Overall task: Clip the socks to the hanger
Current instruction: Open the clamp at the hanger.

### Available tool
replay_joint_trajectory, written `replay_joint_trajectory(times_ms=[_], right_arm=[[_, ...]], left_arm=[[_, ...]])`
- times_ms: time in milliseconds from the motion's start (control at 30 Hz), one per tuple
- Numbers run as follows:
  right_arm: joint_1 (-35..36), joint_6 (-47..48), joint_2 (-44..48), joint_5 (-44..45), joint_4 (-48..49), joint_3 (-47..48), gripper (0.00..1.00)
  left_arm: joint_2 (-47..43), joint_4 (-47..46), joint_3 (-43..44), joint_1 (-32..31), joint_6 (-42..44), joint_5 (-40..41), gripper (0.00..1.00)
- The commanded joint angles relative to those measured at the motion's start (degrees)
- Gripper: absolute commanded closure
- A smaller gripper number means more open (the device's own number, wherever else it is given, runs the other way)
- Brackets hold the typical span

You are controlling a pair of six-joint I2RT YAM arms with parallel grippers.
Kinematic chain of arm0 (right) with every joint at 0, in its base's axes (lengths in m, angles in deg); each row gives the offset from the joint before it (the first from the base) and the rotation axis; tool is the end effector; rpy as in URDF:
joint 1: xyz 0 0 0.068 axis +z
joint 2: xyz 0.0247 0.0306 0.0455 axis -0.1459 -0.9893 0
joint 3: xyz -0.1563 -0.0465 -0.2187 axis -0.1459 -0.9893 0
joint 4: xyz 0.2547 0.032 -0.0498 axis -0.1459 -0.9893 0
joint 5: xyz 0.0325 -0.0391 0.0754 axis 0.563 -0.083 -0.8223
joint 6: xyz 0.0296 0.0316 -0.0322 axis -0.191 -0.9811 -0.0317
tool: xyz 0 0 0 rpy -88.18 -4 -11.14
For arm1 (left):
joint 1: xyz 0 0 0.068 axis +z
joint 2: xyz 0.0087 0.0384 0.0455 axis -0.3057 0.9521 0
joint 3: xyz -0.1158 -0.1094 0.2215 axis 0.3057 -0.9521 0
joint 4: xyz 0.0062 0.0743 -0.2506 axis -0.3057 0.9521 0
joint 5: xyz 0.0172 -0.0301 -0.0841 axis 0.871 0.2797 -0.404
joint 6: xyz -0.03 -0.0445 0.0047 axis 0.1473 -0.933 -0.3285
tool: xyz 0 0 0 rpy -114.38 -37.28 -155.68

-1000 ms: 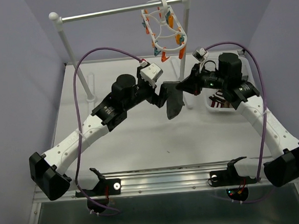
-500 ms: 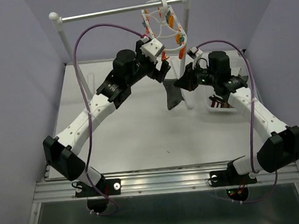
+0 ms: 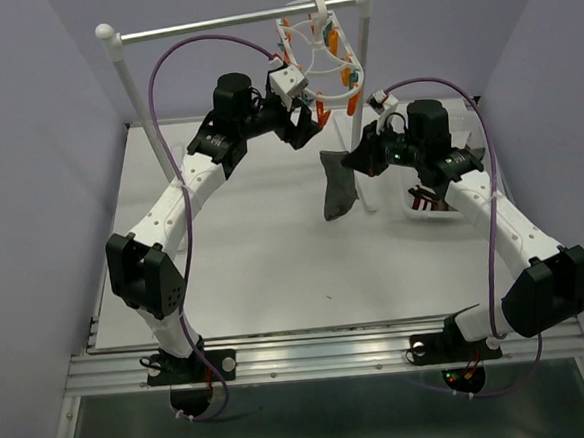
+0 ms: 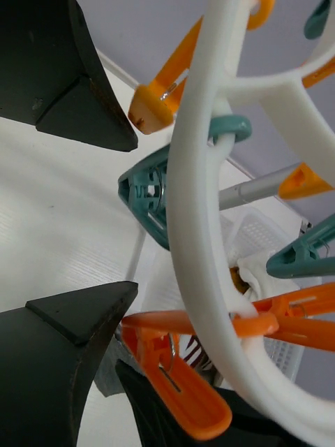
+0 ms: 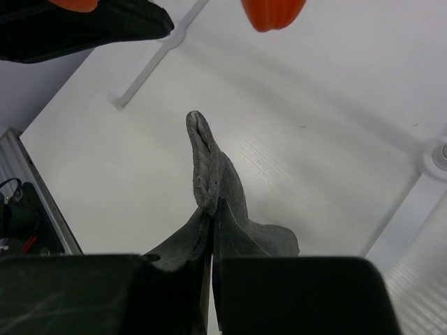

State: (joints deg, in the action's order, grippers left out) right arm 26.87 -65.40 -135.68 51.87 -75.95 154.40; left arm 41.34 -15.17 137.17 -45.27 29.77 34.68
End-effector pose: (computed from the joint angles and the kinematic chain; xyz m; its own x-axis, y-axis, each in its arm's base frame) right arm 0.2956 0.1203 0.3658 -0.4418 -0.0566 -0.8953 -0.7190 0.6193 0.3156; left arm 0.3529 -0.2060 0.4236 0.1886 0.1461 -0.9711 0.8609 0.4511 0.2351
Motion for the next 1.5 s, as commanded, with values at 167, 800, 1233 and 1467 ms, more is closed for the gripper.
replay_joint_trajectory(times_ms=[167, 800, 1233, 1467], right_arm=[[0.4, -0.3, 0.7, 1.0, 3.1, -0.2, 0.99], [0.4, 0.5, 2.6, 1.1, 2.8, -1.2, 0.99], [0.4, 1.2, 2.7, 1.2, 2.8, -1.8, 0.99], [0.4, 1.5, 2.6, 0.7, 2.8, -2.0, 0.99]], left_arm=[[-4.1, 0.0, 1.1, -0.5, 3.6, -7.2, 0.13], [-9.4, 1.1, -7.0, -0.5, 6.9, -10.4, 0.01], [-8.6, 1.7, -4.0, -0.7, 8.8, -17.7, 0.01], [-6.7, 0.2, -1.3, -0.6, 10.9, -17.7, 0.01]])
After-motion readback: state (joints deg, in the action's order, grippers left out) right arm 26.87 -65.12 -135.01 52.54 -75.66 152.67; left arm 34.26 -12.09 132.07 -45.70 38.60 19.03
